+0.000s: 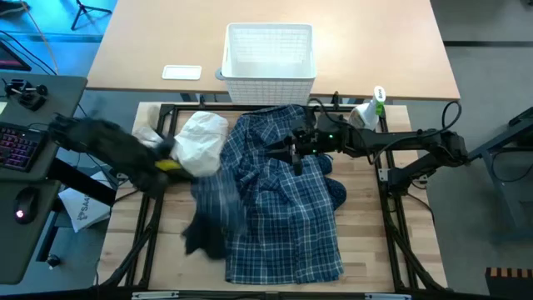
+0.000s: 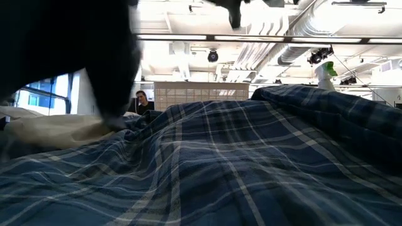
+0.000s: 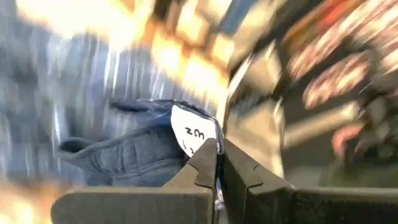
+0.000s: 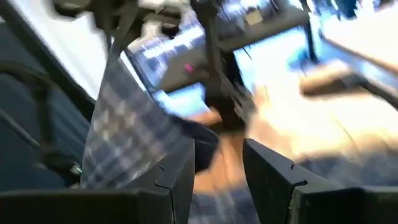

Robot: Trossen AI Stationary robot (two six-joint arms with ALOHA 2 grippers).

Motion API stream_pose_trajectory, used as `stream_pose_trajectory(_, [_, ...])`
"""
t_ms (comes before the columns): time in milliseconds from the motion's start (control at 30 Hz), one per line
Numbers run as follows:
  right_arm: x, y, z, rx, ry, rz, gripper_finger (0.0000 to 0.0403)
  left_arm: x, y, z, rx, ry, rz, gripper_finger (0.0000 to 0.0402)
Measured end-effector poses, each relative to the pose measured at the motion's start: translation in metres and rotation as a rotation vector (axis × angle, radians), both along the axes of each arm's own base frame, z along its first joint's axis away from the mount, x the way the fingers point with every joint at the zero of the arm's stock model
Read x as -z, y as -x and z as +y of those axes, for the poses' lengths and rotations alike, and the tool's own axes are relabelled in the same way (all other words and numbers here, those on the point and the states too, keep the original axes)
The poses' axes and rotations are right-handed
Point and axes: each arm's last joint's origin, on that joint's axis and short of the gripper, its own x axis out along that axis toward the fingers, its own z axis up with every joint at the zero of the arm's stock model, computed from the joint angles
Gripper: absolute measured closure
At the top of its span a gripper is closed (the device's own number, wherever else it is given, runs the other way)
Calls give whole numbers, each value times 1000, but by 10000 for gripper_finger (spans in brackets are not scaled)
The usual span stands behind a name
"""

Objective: Fold laundry
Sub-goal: Fold the blue plaid flannel shirt

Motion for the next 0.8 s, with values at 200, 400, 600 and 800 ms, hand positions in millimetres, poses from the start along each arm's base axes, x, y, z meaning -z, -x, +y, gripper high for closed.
stream_pose_trajectory(200, [-41,-1,7,38,81,-116,272,-61,33,17,12,-185,-303,401])
stream_pose_trajectory(400, [-50,-1,9,49,81,-29,247,-46,35,17,20,-217,-124,402])
stream_pose_trajectory(600, [-31,-27,10,-8,-35,52,168,-33,16,10,18,-307,3,401])
stream_pose_trajectory(800, [-28,-75,13,-110,0,52,117,-28,1,2,42,-332,40,401])
